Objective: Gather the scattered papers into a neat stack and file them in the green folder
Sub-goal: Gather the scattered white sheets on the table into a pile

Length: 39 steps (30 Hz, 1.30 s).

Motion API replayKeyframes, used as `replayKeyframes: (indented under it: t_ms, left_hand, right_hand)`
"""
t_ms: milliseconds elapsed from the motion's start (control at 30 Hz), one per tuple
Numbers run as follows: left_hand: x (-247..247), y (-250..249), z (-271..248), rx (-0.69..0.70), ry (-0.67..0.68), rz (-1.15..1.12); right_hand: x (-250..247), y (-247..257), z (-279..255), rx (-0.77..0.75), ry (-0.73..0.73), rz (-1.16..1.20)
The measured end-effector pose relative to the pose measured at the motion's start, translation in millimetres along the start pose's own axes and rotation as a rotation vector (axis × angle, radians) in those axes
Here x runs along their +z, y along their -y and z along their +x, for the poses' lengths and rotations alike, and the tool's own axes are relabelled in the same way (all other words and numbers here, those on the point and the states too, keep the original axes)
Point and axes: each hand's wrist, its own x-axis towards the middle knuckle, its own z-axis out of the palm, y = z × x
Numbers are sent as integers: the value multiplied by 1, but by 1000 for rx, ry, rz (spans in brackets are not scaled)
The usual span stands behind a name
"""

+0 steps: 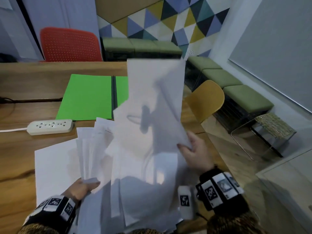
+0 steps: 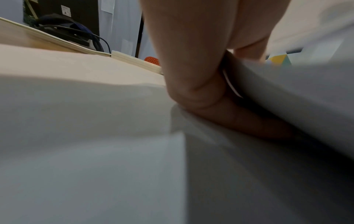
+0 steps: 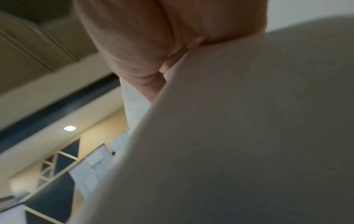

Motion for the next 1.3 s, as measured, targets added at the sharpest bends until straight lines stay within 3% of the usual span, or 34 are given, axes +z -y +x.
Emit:
replayKeyframes:
  t_ms: [100, 167, 300, 400, 467, 600, 700, 800, 867, 967, 1100, 1300]
  left_hand:
    - [-2, 0, -1, 2, 22, -136]
    - [-4, -2, -2, -5, 25, -245]
    - [-10, 14, 14, 65, 95, 24]
    - [3, 8, -3, 155, -43, 116]
    - [9, 4, -12, 210, -84, 212]
    - [0, 8, -8, 147, -97, 243]
    - [-5, 12, -9, 89, 58, 220]
    - [-5, 9, -15, 108, 61, 220]
    - [-4, 6, -20, 130, 45, 203]
    - [-1, 4, -19, 140, 29, 217]
    - [3, 1, -22, 150, 48, 166]
    - [3, 0, -25, 137, 46, 101]
  right_hand:
    - [27, -55, -10, 140, 83, 127]
    - [40, -77, -18, 209, 59, 151]
    - [75, -92, -34, 293, 209, 126]
    - [90, -89, -37, 333, 376, 104]
    - [89, -89, -28, 358, 399, 47]
    - [83, -95, 6, 522, 162, 108]
    - [83, -97, 30, 648, 22, 267]
    - [82, -100, 42, 745, -106, 279]
    - [85, -104, 42, 722, -138, 217]
    - [90, -102, 40, 570, -74, 73]
    - [81, -99, 48, 434, -129, 54]
    - [56, -102, 65, 386, -71, -15]
